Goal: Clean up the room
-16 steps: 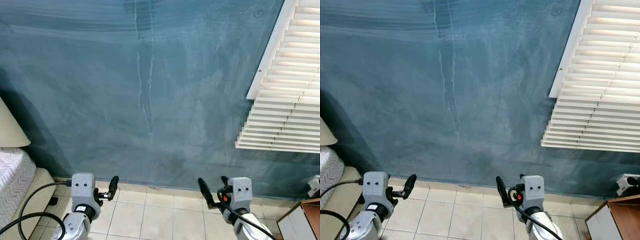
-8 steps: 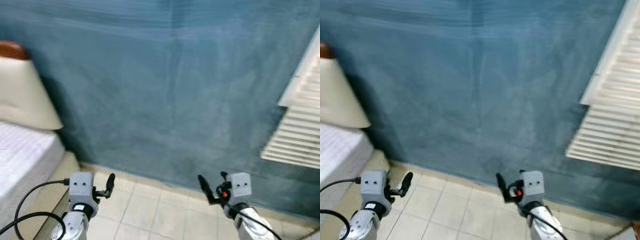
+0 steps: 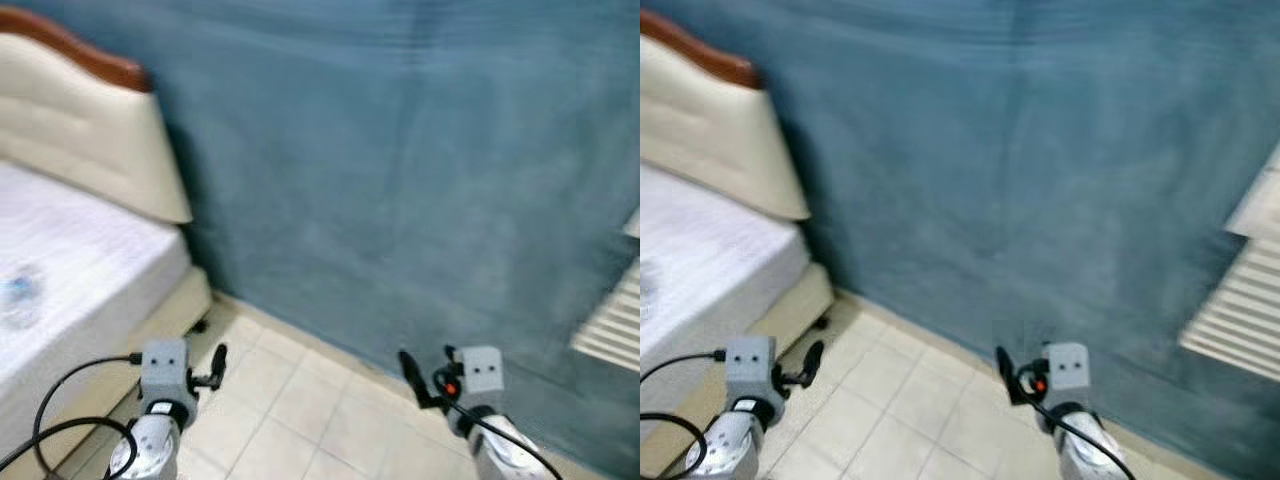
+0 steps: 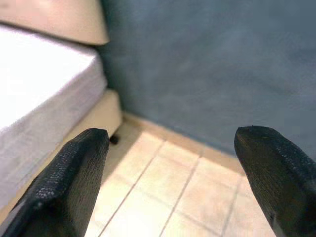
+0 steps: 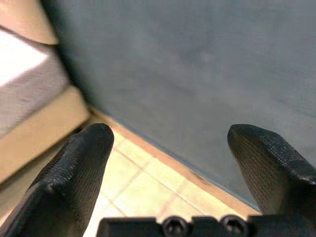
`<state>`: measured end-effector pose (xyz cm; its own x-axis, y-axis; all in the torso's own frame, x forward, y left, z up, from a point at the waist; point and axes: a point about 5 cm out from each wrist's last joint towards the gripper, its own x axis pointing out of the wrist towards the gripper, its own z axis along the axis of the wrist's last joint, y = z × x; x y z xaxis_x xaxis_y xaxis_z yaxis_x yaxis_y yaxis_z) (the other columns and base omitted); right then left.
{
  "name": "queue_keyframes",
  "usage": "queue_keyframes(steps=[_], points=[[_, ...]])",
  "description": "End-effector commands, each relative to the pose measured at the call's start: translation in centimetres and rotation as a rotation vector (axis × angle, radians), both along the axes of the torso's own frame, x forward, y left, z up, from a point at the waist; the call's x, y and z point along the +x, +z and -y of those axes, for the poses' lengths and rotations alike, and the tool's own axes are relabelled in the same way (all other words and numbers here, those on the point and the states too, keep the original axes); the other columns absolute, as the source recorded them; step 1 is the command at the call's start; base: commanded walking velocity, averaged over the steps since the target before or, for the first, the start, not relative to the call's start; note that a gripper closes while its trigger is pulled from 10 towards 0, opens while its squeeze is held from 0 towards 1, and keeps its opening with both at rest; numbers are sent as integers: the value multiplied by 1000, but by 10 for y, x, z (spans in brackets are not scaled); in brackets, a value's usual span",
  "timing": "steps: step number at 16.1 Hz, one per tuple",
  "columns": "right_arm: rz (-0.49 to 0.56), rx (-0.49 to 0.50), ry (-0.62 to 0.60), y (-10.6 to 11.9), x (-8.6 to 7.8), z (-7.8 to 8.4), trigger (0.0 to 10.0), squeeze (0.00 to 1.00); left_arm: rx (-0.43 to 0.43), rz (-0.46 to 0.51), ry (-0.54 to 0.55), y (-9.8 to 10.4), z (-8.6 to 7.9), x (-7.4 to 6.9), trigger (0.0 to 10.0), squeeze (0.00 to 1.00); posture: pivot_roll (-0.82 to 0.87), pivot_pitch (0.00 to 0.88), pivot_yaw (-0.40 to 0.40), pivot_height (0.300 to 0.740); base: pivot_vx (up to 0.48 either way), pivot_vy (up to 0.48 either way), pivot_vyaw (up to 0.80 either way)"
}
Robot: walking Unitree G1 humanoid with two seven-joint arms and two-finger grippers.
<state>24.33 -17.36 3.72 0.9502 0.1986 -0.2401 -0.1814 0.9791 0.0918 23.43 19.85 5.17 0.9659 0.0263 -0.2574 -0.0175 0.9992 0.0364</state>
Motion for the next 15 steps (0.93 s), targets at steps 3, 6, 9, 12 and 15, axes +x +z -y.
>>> queue_keyframes(steps=[3,6,9,12,15], points=[[-8,-7,-3,-3,-1,3,10000,0,15,18,21,2,-1,8,10000,0,-71,0,1,740,0,0,587],[8,-10,-18,0,1,5,10000,0,-12,27,20,2,1,8,10000,1000,-74,0,1,740,0,0,587],[68,-21,-3,9,6,4,10000,1000,28,33,47,3,-2,9,10000,1000,-71,0,-1,740,0,0,573],[75,-37,4,10,8,3,10000,1000,58,44,22,5,1,11,10000,0,-71,0,0,740,0,0,567],[81,-41,14,11,8,2,10000,1000,61,58,30,7,1,13,10000,0,-78,0,1,740,211,-236,569]])
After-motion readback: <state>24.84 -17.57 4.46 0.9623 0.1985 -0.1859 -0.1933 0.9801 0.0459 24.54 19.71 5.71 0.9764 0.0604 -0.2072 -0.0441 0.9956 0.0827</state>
